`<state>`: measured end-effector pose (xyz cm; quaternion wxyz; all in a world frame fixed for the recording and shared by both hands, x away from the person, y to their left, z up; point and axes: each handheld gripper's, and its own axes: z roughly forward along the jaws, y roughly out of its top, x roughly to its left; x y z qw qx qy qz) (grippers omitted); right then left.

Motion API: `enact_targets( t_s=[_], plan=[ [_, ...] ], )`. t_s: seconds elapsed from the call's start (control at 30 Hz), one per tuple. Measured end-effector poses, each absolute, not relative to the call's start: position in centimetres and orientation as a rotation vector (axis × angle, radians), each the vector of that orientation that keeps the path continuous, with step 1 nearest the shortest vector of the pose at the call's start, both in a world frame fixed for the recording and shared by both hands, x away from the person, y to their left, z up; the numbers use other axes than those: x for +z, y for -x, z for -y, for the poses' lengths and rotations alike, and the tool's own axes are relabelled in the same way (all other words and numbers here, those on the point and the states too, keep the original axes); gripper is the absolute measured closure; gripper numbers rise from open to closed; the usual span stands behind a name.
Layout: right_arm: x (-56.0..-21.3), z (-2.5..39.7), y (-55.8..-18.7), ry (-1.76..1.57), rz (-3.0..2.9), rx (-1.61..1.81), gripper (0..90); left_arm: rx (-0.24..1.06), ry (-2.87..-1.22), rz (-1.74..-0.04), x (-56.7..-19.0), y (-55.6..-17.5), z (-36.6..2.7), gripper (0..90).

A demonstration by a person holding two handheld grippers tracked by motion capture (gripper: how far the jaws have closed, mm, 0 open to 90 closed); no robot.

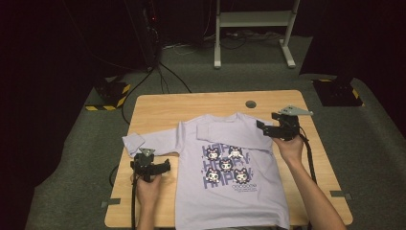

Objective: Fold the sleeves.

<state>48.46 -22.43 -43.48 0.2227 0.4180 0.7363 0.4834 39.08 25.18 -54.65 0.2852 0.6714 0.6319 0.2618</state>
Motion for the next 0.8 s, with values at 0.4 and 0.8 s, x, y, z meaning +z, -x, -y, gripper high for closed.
enact_targets(
  t_s=[0.4, 0.8],
  plan=[
    [-43.9, 25.6, -47.1, -1.213, -1.958, 1.337, 22.0, 0.700, -1.796, -1.690, -54.6, -39.1, -25.2, 0.7],
    [-44.6, 28.2, -45.9, -1.249, -1.908, 1.308, 22.8, 0.701, -1.795, -1.691, -54.6, -39.1, -25.2, 0.8]
  ],
)
